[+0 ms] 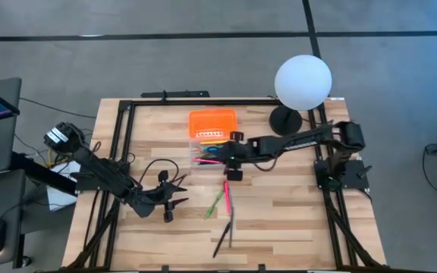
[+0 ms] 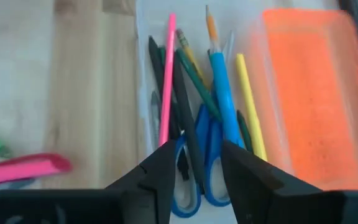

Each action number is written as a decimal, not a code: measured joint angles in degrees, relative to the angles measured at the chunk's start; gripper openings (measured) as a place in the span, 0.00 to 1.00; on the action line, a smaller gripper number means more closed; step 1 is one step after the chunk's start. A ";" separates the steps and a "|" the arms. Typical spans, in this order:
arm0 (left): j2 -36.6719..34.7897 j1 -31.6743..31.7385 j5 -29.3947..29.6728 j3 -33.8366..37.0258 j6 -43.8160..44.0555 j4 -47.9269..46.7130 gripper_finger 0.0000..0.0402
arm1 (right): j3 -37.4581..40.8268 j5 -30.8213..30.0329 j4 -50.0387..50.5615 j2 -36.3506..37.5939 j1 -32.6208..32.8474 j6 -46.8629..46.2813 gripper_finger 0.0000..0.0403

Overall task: Pick & place school supplies into a supply box
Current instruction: Put the green pen into the supply box

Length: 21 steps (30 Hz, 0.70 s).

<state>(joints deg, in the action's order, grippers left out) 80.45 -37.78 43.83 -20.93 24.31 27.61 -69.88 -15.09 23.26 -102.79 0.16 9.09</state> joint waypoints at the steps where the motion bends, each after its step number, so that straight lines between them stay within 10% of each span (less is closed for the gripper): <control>1: 0.96 0.00 -0.03 0.00 0.12 0.99 0.37 | 1.33 0.00 -0.79 1.43 0.25 0.04 0.30; 21: 28.64 5.07 -3.28 -14.67 -8.09 21.58 0.37 | 38.84 -0.05 -37.95 26.52 10.34 -4.56 0.30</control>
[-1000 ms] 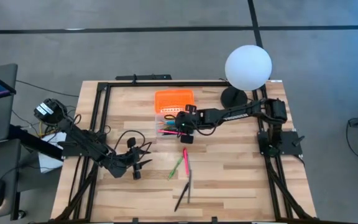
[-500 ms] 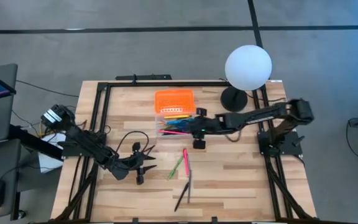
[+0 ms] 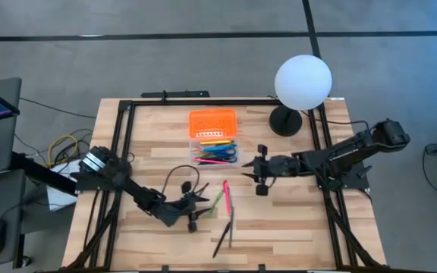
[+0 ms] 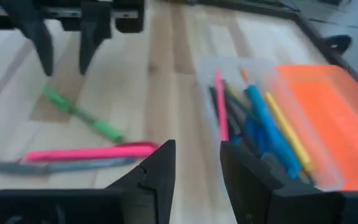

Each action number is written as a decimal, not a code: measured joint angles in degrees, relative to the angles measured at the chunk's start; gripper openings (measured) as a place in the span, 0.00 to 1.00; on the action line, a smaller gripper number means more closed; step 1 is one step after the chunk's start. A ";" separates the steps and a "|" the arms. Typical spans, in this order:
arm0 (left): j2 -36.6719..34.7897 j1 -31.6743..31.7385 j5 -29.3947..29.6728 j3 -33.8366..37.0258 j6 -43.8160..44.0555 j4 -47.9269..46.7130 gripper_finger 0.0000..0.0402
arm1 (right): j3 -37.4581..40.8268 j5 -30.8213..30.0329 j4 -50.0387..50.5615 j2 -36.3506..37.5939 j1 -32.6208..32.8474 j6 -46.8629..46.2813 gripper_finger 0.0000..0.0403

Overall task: Pick & place school supplies into a supply box
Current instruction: Put the green pen into the supply box

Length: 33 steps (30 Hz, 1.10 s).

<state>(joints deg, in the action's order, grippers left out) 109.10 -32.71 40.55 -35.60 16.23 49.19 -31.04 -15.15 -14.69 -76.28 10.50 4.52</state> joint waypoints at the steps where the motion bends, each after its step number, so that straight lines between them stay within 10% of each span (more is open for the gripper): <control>1: 0.88 0.26 -0.16 -1.09 -0.69 -0.05 0.37 | 1.07 -0.40 -0.84 0.23 0.85 -0.40 0.30; 14: 5.11 5.32 -2.88 -12.09 6.70 -17.85 0.37 | 5.62 -15.18 -2.13 -0.97 11.56 -7.79 0.30; 33: 5.28 6.28 -10.08 -24.68 14.29 -53.18 0.37 | 5.83 -17.76 -3.02 -0.93 14.65 -7.97 0.30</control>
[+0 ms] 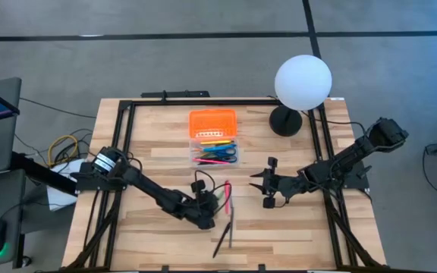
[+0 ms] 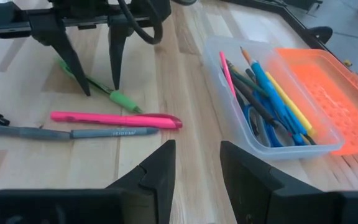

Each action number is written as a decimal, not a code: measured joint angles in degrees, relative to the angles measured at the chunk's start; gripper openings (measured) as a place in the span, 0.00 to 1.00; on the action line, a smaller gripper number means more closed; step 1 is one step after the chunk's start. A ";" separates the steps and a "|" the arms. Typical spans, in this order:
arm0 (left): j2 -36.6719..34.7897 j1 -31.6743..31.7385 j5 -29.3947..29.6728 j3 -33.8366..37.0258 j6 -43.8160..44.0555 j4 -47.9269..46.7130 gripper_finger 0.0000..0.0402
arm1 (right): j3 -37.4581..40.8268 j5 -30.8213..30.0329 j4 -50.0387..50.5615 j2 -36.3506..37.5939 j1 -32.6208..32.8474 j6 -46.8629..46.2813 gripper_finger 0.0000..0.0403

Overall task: Pick & place school supplies into a supply box
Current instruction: Put the green pen into the supply box

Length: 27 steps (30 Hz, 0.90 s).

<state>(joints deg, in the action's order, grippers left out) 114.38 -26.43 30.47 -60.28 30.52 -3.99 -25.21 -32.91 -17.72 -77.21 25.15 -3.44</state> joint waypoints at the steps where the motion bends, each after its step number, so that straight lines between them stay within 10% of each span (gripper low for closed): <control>1: -0.05 -0.02 -0.94 -0.59 -0.17 -2.02 0.37 | 0.00 0.03 0.00 0.00 0.00 -0.02 0.30; 27: -0.28 -1.32 -26.54 -12.26 -5.26 -45.81 0.37 | 0.00 1.68 -0.38 0.02 0.66 -1.10 0.30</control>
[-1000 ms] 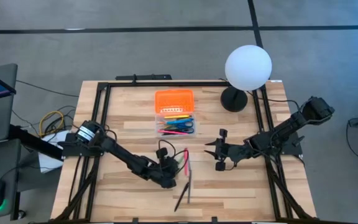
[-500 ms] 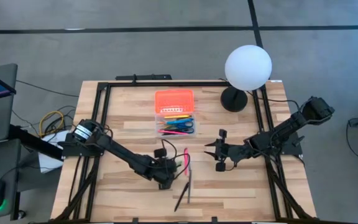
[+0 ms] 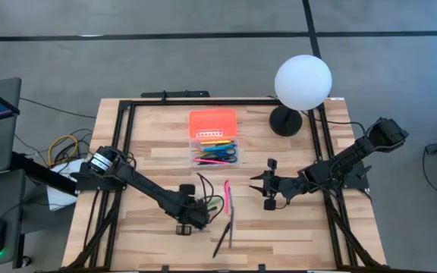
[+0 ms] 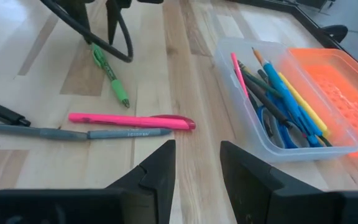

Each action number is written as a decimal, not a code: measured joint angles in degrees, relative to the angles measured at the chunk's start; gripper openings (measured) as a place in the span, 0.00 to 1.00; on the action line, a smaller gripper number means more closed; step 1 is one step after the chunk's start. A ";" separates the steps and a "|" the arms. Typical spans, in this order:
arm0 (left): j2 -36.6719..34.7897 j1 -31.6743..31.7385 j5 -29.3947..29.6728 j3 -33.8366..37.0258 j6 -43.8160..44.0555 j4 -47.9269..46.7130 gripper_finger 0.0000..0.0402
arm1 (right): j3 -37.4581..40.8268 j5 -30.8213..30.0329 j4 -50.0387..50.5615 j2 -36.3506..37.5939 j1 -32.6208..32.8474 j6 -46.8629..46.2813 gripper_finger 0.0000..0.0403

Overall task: Pick & place school supplies into a supply box
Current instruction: Put the green pen into the supply box

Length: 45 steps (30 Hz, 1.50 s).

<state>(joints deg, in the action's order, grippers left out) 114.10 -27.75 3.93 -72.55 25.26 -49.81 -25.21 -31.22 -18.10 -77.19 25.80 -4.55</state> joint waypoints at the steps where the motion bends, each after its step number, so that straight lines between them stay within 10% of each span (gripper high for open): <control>1: 0.00 0.00 -0.62 -0.05 -0.35 -0.84 0.37 | 0.00 0.00 0.01 0.00 0.12 0.01 0.30; 30: -3.23 0.37 0.97 -0.58 2.86 -0.47 0.37 | -0.02 0.04 -0.10 0.00 0.48 -0.03 0.30; 45: -7.01 3.51 5.88 0.54 4.84 15.01 0.37 | -0.02 1.32 -0.47 0.00 0.78 -0.14 0.30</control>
<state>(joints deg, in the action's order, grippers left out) 107.09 -24.23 9.81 -72.01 30.09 -34.80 -25.23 -29.91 -18.57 -77.19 26.58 -4.69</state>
